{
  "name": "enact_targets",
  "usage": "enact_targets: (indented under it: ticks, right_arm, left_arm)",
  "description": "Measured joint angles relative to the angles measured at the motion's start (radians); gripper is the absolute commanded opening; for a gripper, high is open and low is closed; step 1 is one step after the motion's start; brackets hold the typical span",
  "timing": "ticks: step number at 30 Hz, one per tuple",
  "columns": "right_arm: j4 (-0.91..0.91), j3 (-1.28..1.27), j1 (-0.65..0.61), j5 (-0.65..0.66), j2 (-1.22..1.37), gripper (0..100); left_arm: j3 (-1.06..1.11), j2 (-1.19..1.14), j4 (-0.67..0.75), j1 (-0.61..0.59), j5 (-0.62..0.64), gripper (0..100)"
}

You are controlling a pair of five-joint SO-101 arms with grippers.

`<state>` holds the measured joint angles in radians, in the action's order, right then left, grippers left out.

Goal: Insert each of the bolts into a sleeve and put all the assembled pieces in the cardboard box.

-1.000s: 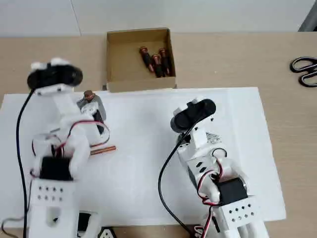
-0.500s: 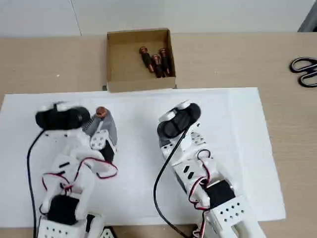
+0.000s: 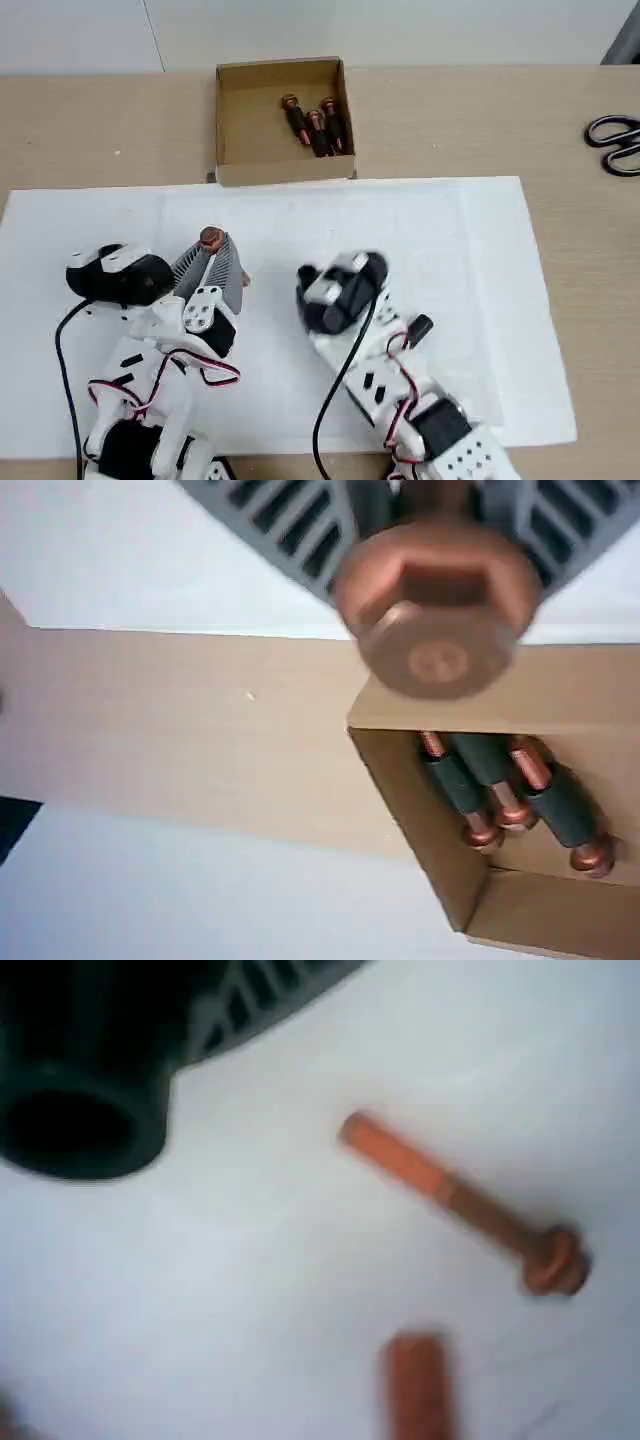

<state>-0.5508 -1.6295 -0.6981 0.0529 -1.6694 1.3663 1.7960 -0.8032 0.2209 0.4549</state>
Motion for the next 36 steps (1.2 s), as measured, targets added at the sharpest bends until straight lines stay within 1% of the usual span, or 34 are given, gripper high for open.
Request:
enact_targets:
  ticks: [3,8,15,19,22,36]
  right_arm:
    - [-0.071,-0.041,-0.031,0.018,-0.106,0.2]
    - [-0.072,-0.041,-0.046,0.023,-0.109,0.2]
    - [-0.086,-0.041,-0.046,0.025,-0.123,0.2]
    - [-0.087,-0.041,-0.051,0.025,-0.123,0.2]
    - [-0.087,-0.041,-0.083,0.025,-0.123,0.2]
    - [-0.087,-0.041,-0.095,0.028,-0.123,0.2]
  left_arm:
    - [0.000,0.000,0.000,0.015,0.038,1]
    - [-0.002,0.000,0.000,0.074,0.104,1]
    - [-0.002,0.000,0.009,0.091,0.110,1]
    - [-0.002,0.000,0.009,0.135,0.110,1]
    - [-0.002,0.000,0.009,0.161,0.110,1]
    - [0.002,0.000,0.009,0.166,0.110,1]
